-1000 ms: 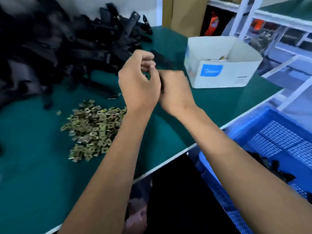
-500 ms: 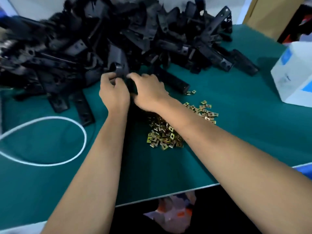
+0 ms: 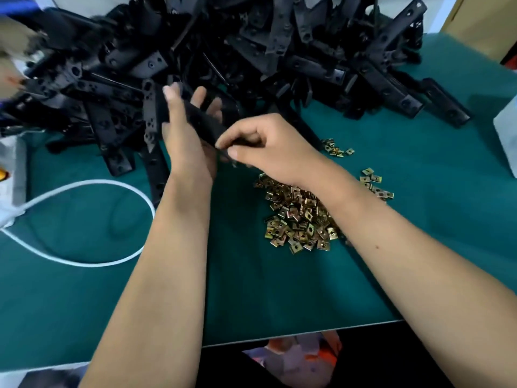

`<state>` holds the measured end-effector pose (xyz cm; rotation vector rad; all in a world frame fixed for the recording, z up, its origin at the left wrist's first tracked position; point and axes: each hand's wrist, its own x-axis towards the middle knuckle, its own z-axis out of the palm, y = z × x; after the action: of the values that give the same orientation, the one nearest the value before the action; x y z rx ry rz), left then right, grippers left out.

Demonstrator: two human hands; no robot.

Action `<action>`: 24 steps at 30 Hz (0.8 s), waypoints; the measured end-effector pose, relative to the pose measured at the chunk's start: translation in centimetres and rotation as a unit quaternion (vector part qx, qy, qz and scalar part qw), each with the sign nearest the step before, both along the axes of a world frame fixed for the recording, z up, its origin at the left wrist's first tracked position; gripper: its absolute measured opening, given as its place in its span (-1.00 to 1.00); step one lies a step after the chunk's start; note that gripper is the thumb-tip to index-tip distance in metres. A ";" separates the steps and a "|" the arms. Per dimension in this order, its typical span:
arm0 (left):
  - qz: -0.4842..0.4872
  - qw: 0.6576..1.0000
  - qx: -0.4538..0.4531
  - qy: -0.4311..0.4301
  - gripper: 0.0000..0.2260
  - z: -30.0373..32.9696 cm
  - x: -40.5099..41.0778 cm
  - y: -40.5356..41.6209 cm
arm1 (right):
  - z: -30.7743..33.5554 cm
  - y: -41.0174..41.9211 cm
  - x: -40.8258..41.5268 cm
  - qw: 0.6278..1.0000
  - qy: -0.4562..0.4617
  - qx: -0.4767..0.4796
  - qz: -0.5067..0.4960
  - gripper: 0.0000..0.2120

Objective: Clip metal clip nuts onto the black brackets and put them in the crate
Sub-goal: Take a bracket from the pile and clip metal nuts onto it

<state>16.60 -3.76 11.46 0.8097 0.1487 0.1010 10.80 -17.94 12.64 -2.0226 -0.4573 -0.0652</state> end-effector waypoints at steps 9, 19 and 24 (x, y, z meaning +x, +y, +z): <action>-0.026 0.999 0.040 0.014 -0.77 0.1 0.2 0.9 | -1.2 -3.6 -0.4 0.947 -0.005 -0.322 -0.009 -0.55; -0.135 0.971 0.196 -0.027 -0.79 -0.5 -1.7 -1.3 | -1.7 -4.9 -0.5 0.960 -0.071 -0.272 0.013 -0.93; -0.190 0.976 0.108 0.024 -0.56 -0.2 -1.2 -0.7 | -1.9 -7.1 -0.3 0.984 -0.073 -0.105 -0.125 -0.94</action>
<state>15.42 -4.48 11.27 1.0448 0.0262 -0.2672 10.55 -25.00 10.77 -2.2848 -0.3082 -0.3326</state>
